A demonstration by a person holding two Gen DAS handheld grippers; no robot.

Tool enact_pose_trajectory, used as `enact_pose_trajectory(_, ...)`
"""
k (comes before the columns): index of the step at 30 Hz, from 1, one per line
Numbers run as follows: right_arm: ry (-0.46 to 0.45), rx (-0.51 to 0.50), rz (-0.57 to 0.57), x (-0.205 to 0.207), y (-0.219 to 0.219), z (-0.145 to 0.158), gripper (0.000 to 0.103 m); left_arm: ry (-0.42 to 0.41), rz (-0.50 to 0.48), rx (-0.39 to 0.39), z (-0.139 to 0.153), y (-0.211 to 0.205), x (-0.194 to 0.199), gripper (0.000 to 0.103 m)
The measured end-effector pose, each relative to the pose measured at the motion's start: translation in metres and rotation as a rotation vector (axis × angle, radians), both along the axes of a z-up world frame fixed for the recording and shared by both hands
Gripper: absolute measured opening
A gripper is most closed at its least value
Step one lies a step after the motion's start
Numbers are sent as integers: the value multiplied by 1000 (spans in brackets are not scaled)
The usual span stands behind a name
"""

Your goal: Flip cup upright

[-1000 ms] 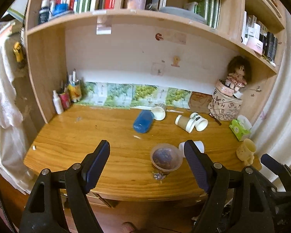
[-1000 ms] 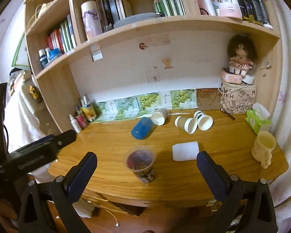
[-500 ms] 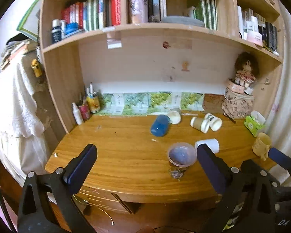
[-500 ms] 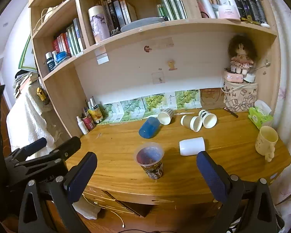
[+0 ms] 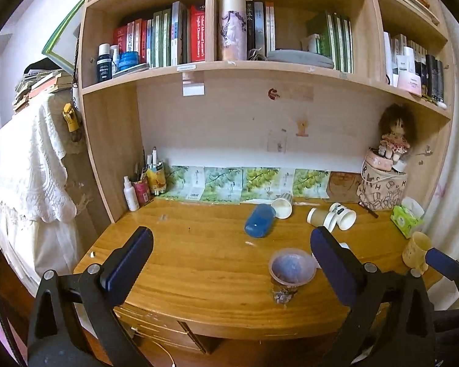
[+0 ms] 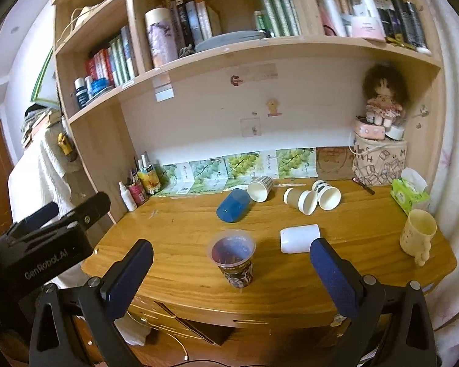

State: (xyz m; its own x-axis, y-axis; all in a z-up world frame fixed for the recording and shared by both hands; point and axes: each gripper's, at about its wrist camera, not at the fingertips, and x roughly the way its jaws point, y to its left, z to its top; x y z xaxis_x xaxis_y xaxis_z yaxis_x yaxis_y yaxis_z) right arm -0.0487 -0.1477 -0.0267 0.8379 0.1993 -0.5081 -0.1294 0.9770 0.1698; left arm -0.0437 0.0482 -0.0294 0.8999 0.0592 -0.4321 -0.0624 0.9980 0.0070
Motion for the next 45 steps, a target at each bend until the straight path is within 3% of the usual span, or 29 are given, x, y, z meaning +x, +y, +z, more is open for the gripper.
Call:
enact_pose_trajectory(16, -2, 3, -5, 12, -5, -1, 103, -38, -32, 16, 5, -8, 11, 103)
enact_pose_trajectory(45, 66, -10, 42, 32, 2, -9, 103, 16, -22, -3, -5, -9, 28, 103)
